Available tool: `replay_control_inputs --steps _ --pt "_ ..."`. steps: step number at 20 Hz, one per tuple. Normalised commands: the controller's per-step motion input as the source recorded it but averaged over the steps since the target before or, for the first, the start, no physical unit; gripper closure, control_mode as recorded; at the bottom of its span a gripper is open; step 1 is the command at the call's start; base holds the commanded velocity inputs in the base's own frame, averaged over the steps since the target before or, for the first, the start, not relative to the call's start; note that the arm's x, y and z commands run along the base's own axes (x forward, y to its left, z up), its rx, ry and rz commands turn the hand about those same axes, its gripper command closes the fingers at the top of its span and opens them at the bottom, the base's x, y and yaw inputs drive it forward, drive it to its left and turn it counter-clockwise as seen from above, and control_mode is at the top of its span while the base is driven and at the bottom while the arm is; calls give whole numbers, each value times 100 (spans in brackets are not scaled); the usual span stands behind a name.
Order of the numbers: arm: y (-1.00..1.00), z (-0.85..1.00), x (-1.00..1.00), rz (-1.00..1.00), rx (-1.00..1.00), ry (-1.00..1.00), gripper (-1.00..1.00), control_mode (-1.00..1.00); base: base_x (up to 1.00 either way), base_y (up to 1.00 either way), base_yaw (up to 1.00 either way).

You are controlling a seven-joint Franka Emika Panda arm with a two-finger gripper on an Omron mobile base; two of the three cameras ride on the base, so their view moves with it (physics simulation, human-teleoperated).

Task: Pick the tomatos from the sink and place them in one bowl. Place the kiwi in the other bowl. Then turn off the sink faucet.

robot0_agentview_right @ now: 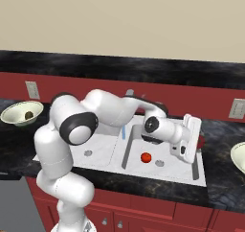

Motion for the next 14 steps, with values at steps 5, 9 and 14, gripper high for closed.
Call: replay_control_inputs --steps 5,9,14 --pt "-10 61 0 -7 0 -4 100 -100 0 0 0" --pt "-24 40 0 -7 0 0 100 -100 0 0 0" --pt "-39 31 0 -4 9 0 100 -100 0 0 0"
